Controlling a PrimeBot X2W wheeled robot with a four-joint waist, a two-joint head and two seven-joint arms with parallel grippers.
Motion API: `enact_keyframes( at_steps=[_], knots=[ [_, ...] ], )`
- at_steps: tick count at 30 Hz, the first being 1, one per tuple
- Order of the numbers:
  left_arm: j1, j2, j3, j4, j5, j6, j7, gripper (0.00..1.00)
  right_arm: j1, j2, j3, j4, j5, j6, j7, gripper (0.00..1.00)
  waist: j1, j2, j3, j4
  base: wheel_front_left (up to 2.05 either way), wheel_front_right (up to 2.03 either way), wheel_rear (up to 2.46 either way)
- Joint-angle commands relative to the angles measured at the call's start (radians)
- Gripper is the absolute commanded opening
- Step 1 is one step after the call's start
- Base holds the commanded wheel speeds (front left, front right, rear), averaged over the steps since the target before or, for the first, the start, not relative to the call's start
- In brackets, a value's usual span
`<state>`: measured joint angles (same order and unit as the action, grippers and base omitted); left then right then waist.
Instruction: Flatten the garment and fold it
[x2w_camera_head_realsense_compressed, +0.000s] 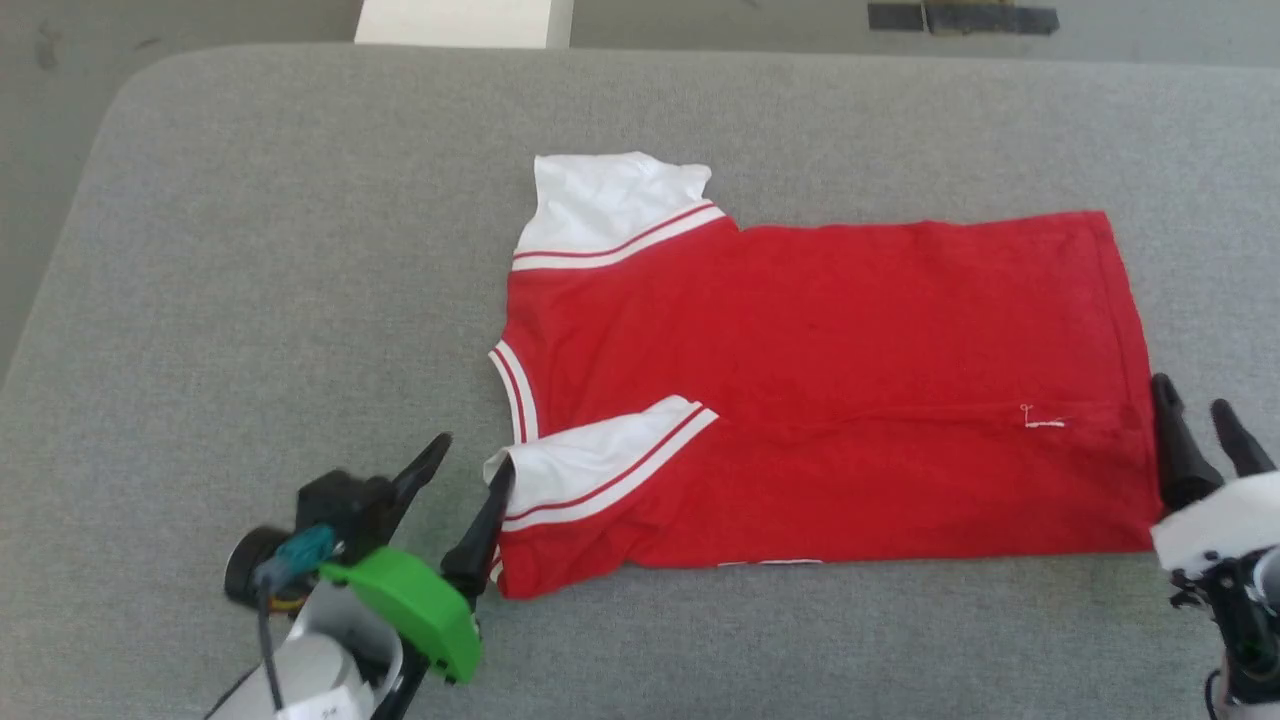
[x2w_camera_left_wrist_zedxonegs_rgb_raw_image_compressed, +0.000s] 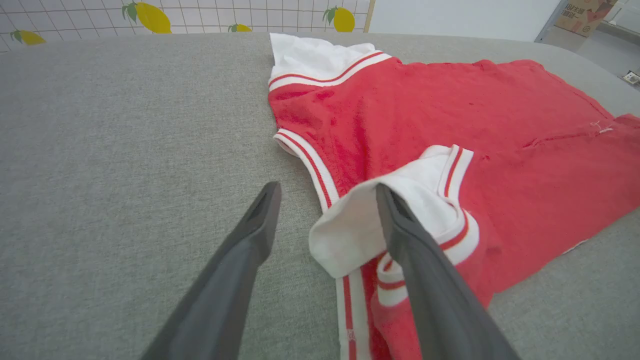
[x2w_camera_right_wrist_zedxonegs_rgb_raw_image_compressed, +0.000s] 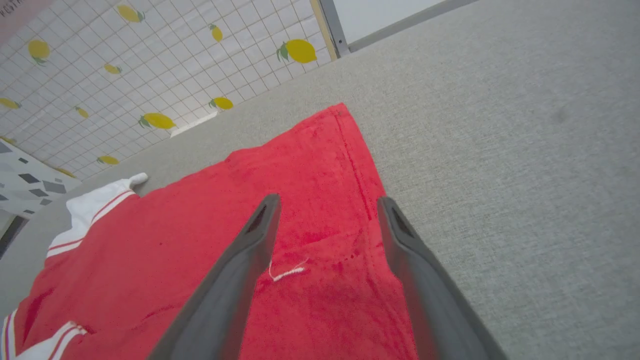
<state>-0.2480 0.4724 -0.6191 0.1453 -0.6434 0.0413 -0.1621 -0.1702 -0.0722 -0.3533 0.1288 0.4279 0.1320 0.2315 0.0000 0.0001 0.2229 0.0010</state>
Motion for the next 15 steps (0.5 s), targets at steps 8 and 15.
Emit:
enact_keyframes(
  at_steps=[8,15],
  knots=[
    [0.15,0.038,0.09,-0.127,-0.013,0.145,-0.058,1.0,0.115,0.02,-0.041,-0.189,0.008,-0.001,-0.036,1.0,0.0,-0.0001,-0.07,0.011,0.0,0.0,0.0],
    [0.246,-0.029,0.194,-0.296,0.128,0.267,-0.099,1.0,0.23,0.022,0.003,-0.263,-0.06,-0.001,-0.212,1.0,0.0,-0.0001,-0.1,0.019,0.0,0.0,0.0]
  ],
)
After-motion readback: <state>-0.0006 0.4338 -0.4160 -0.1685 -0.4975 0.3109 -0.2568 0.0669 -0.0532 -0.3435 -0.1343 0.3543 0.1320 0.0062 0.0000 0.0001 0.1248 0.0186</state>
